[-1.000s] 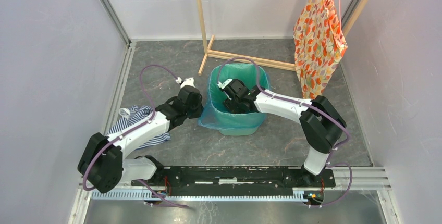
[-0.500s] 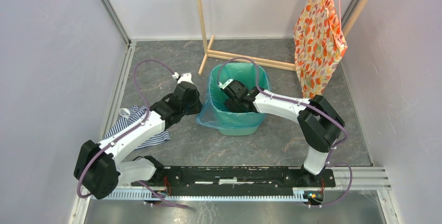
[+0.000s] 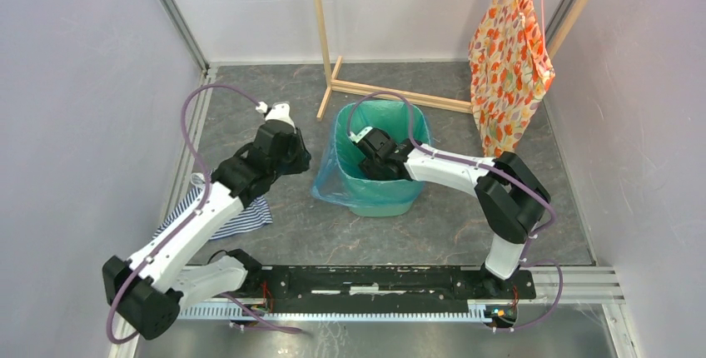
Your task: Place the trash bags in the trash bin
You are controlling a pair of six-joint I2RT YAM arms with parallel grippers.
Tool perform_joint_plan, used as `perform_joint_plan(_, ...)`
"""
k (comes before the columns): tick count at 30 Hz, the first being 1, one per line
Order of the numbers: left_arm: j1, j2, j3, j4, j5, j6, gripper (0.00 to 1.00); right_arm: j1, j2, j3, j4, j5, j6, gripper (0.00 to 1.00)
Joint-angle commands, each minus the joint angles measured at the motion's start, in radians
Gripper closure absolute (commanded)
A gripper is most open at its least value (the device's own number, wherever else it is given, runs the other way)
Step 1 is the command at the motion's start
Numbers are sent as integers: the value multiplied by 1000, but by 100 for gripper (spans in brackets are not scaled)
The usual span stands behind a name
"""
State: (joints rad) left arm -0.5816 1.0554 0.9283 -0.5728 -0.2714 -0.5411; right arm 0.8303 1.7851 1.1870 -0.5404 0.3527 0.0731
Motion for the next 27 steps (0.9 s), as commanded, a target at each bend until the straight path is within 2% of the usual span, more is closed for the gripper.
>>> perform_joint_plan(1,2,-84,67,-77,129,55,72,-2,18,-6,-25,10,-6,26)
perform_joint_plan(8,1,-146,-32,-9,376,-5,86,-3,22,-18,-11,5,6,26)
perform_joint_plan(12,-11,-124,-132,98,457,-56,89,-2,22,-17,-9,6,10,26)
perform_joint_plan(19,-22,-5,-220,298,442,-109,90,-2,16,2,-11,-4,14,26)
perform_joint_plan(27,-23,70,-180,295,327,-97,89,-2,-16,62,-57,-29,8,24)
